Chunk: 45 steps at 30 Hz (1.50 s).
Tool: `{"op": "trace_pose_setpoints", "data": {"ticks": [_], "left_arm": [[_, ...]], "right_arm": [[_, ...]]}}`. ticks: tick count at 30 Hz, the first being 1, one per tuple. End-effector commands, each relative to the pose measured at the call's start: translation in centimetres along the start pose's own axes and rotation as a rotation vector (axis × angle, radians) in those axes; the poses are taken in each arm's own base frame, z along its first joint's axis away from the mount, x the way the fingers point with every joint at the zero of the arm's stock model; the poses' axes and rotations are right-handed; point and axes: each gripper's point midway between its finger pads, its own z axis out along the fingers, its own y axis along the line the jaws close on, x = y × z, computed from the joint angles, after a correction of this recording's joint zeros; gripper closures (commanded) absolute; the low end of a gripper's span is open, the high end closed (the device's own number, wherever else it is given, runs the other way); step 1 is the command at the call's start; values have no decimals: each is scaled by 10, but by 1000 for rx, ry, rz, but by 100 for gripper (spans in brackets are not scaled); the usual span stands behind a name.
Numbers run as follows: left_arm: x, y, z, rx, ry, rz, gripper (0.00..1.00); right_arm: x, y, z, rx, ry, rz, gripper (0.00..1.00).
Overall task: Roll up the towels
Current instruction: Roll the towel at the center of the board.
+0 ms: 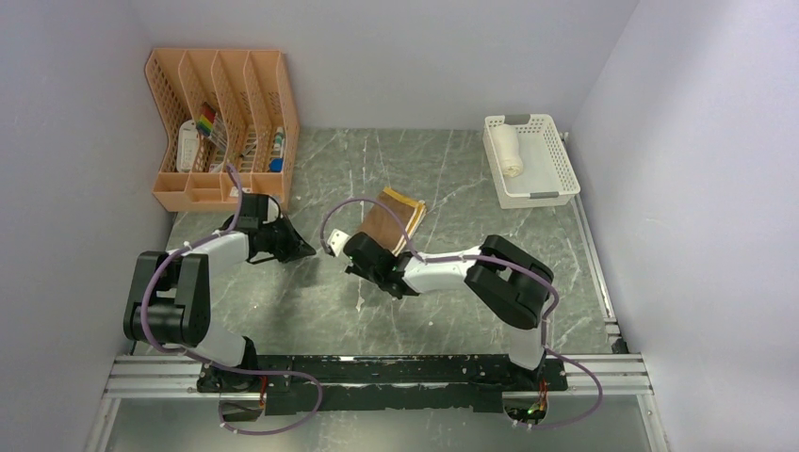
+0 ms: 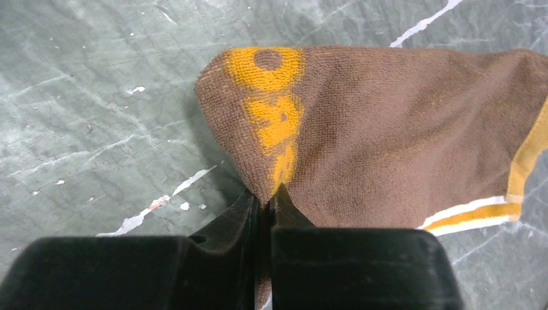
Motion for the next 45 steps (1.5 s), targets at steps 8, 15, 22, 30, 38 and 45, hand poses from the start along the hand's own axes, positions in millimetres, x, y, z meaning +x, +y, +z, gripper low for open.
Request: {"op": "trace_pose_setpoints", "data": {"ticks": [8, 15, 22, 30, 38, 45], "left_arm": [[-15, -24, -17, 89, 34, 85, 93], [-15, -43, -32, 164, 29, 162, 93], [-5, -62, -49, 275, 36, 233, 91], [25, -92, -70, 467, 91, 310, 89], [86, -106, -69, 559, 181, 333, 93], [103, -95, -62, 596, 187, 301, 93]], "right_arm": [[-2, 94, -42, -628, 86, 118, 100], [-1, 107, -63, -927, 131, 331, 96], [-16, 82, -56, -1051, 85, 542, 93], [-15, 74, -42, -1159, 128, 714, 91], [-1, 72, -28, -1244, 220, 880, 92], [6, 69, -20, -1238, 246, 923, 92]]}}
